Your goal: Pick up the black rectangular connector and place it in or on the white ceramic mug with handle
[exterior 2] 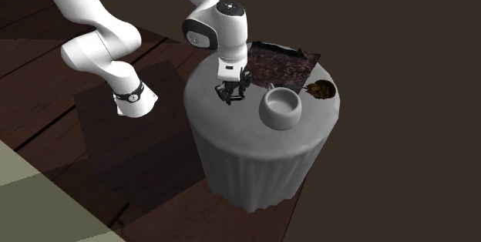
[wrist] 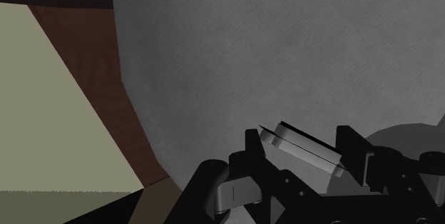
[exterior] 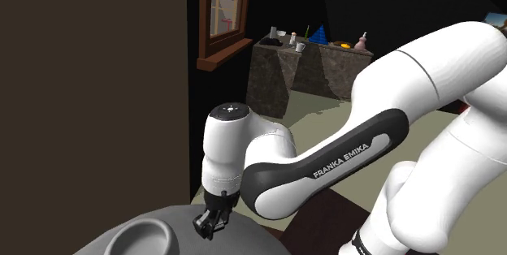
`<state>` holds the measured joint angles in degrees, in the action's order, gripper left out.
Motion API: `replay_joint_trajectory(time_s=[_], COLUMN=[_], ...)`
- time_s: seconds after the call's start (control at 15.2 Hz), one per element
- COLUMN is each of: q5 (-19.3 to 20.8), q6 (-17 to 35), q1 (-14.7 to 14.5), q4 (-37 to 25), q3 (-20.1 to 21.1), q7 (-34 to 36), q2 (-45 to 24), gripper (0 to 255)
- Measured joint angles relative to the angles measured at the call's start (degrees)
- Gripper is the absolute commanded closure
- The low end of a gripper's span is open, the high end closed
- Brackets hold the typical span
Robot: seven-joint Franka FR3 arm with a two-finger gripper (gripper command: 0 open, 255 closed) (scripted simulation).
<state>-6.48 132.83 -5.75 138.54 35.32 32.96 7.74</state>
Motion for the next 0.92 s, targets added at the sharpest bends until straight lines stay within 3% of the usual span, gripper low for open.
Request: replay_joint_trajectory(time_s=[0.92], q5=[-2.25], q6=[-10.87], q1=[-0.39], q4=[-6.45], q3=[-1.43], q7=[-1.68], q2=[5.01], gripper=[255])
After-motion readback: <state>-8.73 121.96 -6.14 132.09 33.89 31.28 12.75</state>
